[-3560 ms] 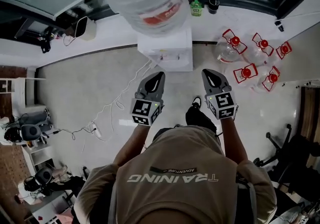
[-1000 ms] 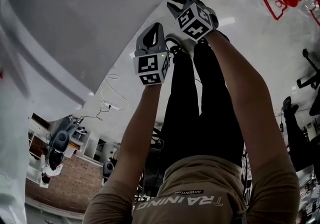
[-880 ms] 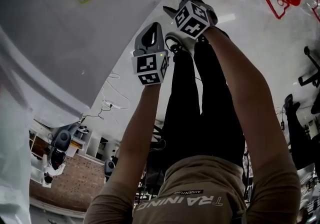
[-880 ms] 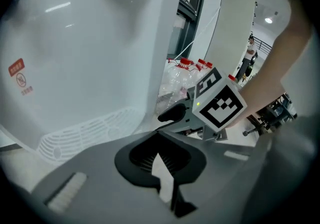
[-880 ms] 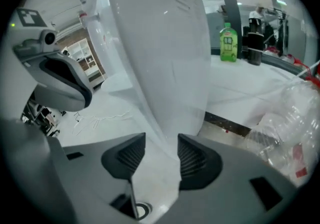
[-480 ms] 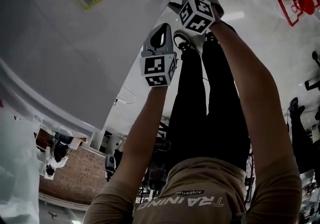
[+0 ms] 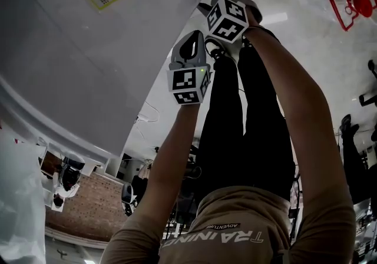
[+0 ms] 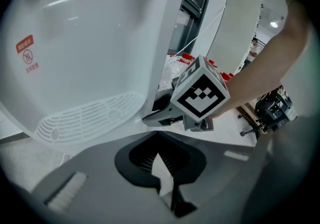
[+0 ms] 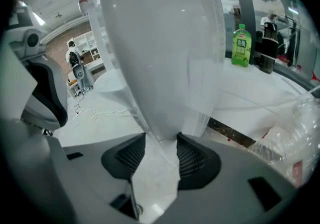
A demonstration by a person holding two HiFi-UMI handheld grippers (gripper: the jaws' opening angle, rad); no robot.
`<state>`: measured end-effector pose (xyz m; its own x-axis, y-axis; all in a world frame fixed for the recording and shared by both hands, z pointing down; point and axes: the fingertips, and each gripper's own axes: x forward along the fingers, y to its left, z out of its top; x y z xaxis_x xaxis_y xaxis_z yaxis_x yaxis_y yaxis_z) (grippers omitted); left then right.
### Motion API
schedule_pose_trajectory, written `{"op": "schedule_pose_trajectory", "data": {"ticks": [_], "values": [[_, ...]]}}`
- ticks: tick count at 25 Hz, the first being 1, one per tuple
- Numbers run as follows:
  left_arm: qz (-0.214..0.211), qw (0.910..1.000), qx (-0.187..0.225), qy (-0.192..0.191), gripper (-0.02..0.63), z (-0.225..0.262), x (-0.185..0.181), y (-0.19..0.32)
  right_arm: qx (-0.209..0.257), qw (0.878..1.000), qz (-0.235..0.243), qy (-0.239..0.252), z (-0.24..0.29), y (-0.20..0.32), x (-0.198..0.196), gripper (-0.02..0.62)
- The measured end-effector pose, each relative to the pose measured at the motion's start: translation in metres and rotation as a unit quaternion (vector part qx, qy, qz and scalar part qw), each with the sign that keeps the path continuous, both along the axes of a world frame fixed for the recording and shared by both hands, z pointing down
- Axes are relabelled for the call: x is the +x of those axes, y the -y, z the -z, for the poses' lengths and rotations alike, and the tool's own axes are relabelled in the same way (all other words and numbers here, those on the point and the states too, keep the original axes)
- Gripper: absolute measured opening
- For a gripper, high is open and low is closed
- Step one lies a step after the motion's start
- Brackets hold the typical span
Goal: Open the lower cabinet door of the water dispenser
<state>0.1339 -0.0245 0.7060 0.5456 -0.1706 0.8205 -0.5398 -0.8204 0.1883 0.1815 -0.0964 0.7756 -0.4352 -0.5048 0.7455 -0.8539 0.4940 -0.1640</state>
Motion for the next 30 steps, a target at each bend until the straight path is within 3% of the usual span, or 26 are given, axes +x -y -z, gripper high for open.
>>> {"op": "schedule_pose_trajectory", "data": {"ticks": [16, 23, 27, 30], "values": [[0.03, 0.9995, 0.0, 0.009, 0.0, 0.011, -0.029, -0.012, -0.042, 0.999, -0.022, -0.014, 0.002, -0.004, 0.004, 0.117], [0.039, 0.9992, 0.002, 0.008, 0.0, 0.017, -0.028, -0.01, -0.05, 0.998, 0.028, -0.024, 0.005, -0.037, -0.012, 0.107], [0.039, 0.9992, 0.008, 0.008, 0.0, 0.026, -0.031, -0.006, -0.045, 0.998, 0.035, -0.017, 0.011, -0.054, -0.024, 0.109], [0.043, 0.999, 0.009, 0.008, 0.0, 0.026, -0.036, -0.007, -0.028, 0.998, 0.033, -0.042, 0.017, -0.052, -0.023, 0.128]]}}
